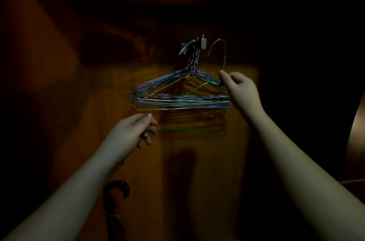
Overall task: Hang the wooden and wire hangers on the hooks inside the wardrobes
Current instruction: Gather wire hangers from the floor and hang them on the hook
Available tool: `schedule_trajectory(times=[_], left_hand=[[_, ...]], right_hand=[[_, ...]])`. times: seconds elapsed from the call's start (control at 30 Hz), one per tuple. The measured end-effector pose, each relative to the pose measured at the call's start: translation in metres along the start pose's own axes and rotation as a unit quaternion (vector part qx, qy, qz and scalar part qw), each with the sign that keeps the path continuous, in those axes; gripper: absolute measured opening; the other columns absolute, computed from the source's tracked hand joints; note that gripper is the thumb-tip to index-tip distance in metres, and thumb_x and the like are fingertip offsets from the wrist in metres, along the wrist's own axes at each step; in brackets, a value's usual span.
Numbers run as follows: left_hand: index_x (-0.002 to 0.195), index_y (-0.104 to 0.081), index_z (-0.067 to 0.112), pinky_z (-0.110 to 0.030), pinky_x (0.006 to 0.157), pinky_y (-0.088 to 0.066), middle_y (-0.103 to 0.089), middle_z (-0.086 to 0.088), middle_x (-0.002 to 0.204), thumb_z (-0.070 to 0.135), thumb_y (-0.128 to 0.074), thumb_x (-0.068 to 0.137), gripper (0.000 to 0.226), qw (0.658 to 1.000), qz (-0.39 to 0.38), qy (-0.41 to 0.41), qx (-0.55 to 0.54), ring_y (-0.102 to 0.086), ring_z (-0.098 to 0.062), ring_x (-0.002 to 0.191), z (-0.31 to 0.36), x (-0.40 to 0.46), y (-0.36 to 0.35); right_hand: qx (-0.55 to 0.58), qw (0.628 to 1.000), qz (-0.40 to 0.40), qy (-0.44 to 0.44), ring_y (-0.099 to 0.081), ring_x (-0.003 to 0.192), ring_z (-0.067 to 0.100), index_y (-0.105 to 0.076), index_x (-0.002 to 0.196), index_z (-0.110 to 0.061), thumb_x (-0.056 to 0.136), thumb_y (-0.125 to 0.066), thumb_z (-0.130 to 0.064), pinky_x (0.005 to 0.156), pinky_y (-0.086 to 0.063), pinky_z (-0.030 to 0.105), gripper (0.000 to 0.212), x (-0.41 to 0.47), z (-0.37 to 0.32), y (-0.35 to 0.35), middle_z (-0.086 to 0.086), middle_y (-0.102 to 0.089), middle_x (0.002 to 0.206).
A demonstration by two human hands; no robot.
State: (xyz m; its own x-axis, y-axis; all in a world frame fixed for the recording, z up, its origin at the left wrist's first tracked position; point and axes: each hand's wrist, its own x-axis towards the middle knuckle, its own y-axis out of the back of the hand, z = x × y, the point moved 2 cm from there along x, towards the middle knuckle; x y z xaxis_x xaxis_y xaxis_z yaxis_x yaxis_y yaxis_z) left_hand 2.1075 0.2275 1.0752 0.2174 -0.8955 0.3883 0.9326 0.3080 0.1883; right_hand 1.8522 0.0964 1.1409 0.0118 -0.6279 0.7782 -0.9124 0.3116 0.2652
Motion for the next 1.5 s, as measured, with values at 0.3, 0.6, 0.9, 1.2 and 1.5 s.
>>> schedule_trajectory(times=[0.3, 0.6, 0.9, 1.2, 1.5], left_hand=[[0.095, -0.061, 0.015, -0.017, 0.040, -0.034, -0.067, 0.003, 0.069, 0.019, -0.050, 0.100, 0.013, 0.985, 0.095, -0.121, -0.072, -0.050, -0.010, 0.045, 0.024, 0.026, 0.005], [0.088, -0.063, 0.015, -0.012, 0.039, -0.034, -0.067, -0.005, 0.068, 0.024, -0.044, 0.104, 0.026, 0.988, 0.104, -0.105, -0.047, -0.047, -0.007, 0.038, 0.024, 0.070, 0.005], [0.120, -0.065, 0.015, -0.024, 0.049, -0.036, -0.059, 0.000, 0.072, 0.032, -0.048, 0.102, 0.030, 0.985, 0.158, -0.065, 0.039, -0.047, -0.014, 0.050, -0.017, 0.088, 0.019], [0.112, -0.066, 0.015, -0.024, 0.049, -0.032, -0.050, 0.001, 0.072, 0.029, -0.045, 0.103, 0.027, 0.983, 0.181, -0.035, 0.018, -0.043, -0.014, 0.052, -0.043, 0.086, 0.017], [0.082, -0.063, 0.019, -0.028, 0.050, -0.029, -0.054, -0.003, 0.068, 0.032, -0.048, 0.102, 0.028, 0.976, 0.217, -0.006, -0.027, -0.042, -0.016, 0.049, -0.054, 0.094, 0.014]], right_hand=[[-0.034, 0.998, 0.021, 0.039, -0.060, 0.074, 0.014, -0.066, 0.085, -0.023, 0.097, -0.049, -0.048, 0.066, -0.047, 0.031, 0.033, 0.047, -0.024, 0.002, 0.003, -0.065, 0.078], [-0.013, 0.998, -0.040, -0.036, -0.054, 0.076, 0.005, -0.066, 0.116, -0.015, 0.096, -0.049, -0.052, 0.070, -0.044, 0.024, 0.046, 0.086, -0.006, -0.018, -0.009, -0.061, 0.088], [-0.007, 0.994, -0.096, -0.054, -0.051, 0.066, 0.012, -0.061, 0.097, -0.018, 0.097, -0.051, -0.046, 0.054, -0.039, 0.023, 0.029, 0.084, 0.009, -0.043, -0.001, -0.057, 0.078], [-0.013, 0.993, -0.101, -0.054, -0.041, 0.052, 0.007, -0.061, 0.093, -0.015, 0.097, -0.053, -0.044, 0.047, -0.030, 0.022, 0.031, 0.075, 0.017, -0.059, -0.005, -0.049, 0.066], [-0.100, 0.992, -0.072, -0.022, -0.053, 0.097, 0.017, -0.059, 0.089, -0.022, 0.095, -0.053, -0.049, 0.086, -0.048, 0.039, 0.028, 0.082, 0.023, -0.067, -0.004, -0.053, 0.096]])
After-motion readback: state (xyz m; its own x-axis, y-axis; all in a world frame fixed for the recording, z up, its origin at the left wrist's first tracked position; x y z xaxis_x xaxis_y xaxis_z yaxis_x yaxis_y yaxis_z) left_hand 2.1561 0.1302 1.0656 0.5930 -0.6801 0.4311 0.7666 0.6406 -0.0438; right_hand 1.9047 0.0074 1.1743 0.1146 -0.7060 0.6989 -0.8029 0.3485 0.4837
